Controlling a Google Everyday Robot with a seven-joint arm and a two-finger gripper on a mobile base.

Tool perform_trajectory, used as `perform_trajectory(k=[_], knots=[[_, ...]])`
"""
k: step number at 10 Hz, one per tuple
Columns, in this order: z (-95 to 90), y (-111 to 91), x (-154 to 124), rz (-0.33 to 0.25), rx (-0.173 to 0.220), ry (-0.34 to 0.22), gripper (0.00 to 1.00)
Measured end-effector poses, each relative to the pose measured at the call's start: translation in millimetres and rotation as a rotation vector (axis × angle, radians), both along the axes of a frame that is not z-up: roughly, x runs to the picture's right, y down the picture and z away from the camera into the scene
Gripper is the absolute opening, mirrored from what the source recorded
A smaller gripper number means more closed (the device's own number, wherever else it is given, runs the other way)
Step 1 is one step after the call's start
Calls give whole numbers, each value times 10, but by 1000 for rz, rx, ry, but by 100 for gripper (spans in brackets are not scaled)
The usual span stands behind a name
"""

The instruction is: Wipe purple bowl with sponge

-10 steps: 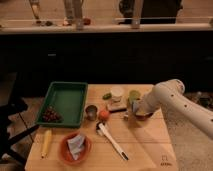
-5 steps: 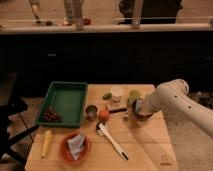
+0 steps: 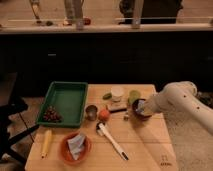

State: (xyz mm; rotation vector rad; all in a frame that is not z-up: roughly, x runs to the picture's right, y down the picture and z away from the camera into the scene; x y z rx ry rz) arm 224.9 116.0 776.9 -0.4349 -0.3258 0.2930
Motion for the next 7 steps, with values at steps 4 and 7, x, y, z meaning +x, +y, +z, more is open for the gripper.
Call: perform_trajectory(k=[4, 7], knots=[[53, 31, 7, 62, -21, -100, 2], [85, 59, 24, 81, -38, -118, 2]])
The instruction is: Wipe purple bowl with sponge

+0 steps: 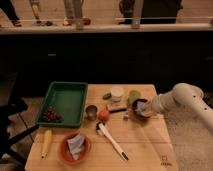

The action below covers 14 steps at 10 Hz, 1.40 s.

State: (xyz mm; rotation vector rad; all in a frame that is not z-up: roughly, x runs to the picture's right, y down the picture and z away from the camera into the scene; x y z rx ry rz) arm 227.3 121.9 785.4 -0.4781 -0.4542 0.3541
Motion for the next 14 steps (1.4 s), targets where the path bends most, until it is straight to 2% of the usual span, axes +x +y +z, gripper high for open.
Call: perform_trajectory(k=[8, 14], knots=[[137, 96, 139, 56, -57, 7, 2], [191, 53, 268, 58, -65, 36, 2]])
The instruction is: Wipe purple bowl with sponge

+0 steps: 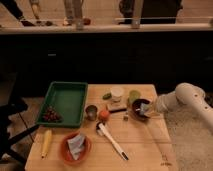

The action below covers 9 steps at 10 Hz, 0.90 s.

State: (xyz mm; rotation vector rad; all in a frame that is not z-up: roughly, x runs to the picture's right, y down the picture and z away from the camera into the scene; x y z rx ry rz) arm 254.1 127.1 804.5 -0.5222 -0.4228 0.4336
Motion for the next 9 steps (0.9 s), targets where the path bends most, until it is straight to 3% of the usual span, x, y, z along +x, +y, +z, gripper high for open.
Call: perform_trajectory(k=[5, 9], knots=[[158, -91, 74, -17, -23, 5, 2], [292, -74, -157, -58, -59, -45, 2]])
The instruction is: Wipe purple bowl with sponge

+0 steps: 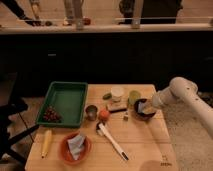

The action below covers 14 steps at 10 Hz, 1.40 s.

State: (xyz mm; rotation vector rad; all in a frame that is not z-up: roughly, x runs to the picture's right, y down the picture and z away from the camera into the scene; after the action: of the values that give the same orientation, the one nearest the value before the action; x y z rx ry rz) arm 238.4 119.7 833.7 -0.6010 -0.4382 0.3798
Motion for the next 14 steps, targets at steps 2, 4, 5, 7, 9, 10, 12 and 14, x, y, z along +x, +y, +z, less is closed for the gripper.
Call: perform_trajectory(k=[2, 4, 5, 7, 9, 10, 12, 14], knots=[[-12, 48, -132, -13, -10, -23, 2], [-70, 136, -164, -19, -23, -26, 2], [-95, 164, -150, -17, -28, -20, 2], [-176, 205, -65, -13, -36, 3, 2], [-221, 206, -1, -16, -37, 21, 2], [-230, 190, 21, -18, -35, 27, 2], [-214, 140, 83, -23, -34, 41, 2], [-153, 71, 81, -39, -31, 37, 2]])
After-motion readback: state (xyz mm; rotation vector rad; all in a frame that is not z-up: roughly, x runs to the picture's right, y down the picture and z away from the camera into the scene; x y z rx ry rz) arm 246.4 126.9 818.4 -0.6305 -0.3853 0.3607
